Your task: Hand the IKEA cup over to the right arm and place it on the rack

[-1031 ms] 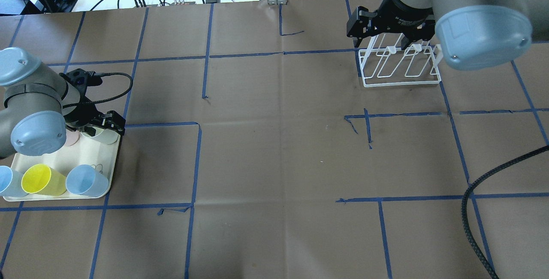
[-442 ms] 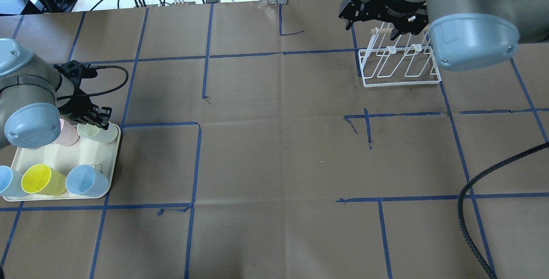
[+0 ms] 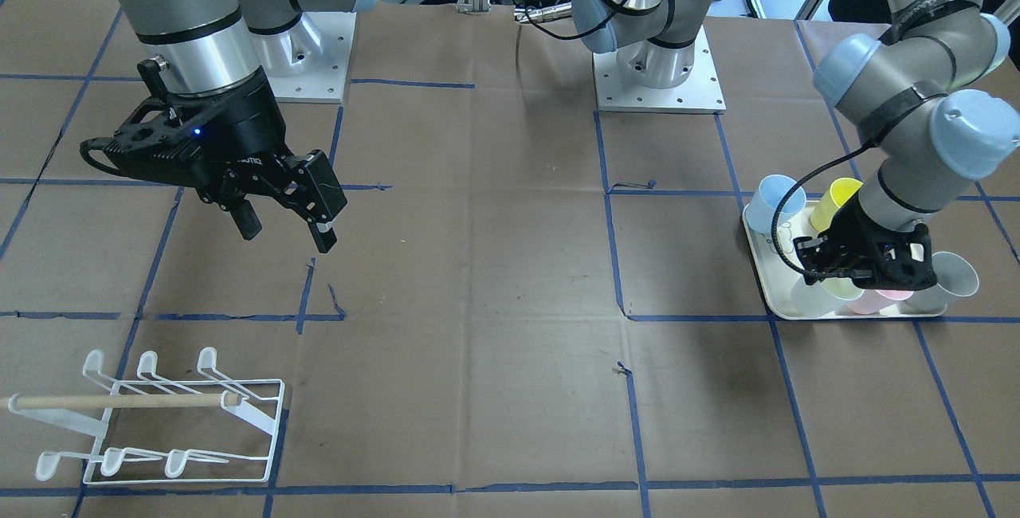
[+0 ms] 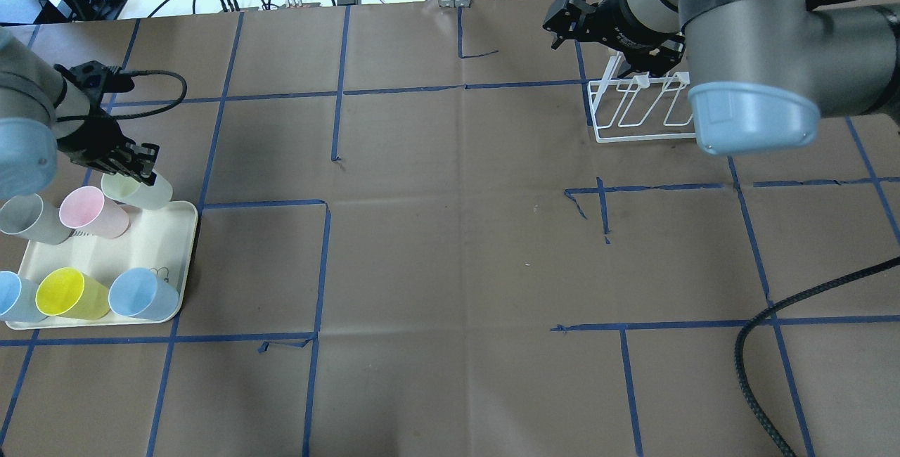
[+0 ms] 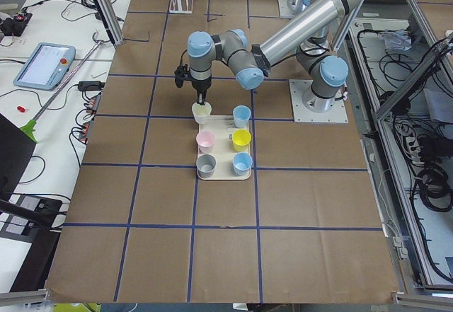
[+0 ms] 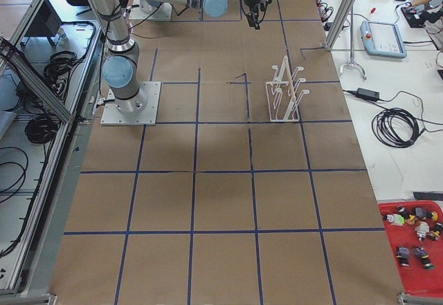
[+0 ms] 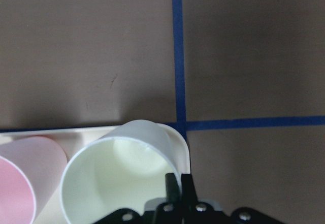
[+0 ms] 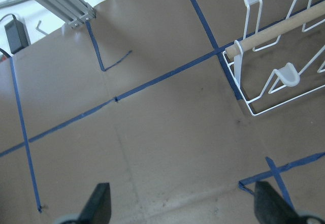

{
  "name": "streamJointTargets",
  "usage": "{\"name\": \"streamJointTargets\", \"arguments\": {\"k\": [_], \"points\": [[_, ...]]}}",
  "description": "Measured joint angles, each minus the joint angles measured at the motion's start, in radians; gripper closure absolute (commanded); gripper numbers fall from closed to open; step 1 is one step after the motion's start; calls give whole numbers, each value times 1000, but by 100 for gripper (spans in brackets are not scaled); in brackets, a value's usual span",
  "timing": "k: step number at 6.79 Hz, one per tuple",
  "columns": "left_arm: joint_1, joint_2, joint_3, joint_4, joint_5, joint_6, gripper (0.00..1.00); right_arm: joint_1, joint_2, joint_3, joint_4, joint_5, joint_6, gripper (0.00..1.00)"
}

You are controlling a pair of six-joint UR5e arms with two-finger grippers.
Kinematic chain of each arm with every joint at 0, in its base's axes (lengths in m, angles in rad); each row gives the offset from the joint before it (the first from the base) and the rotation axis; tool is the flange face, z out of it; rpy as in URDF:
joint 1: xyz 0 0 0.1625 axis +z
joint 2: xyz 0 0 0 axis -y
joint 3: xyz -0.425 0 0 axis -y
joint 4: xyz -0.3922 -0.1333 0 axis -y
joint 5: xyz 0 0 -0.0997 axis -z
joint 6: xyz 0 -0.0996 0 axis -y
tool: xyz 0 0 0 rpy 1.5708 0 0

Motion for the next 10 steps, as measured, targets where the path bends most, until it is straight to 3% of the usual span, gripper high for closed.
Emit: {"name": "streamJointTargets", "arguments": {"k": [1,3,5,6,8,10], "points": [[-13,-4,116,-147,-2,-1,100,0,-6,39,-83,35,71,0],[-111,-13,314,-365,-8,-12,100,-5,-9,120,-246,193,173,0],[-266,-8,393,-435,-36,-43,100,-9,-29,268,-529,238,312,0],[-315,0,395,-437,-106,-53,100,-6,-70,361,-630,242,404,0],[-347,24,373,-414,-407,-59,100,-9,-151,537,-778,244,636,0],[-350,49,297,-221,-665,-52,100,-15,-174,618,-933,244,856,0]]}}
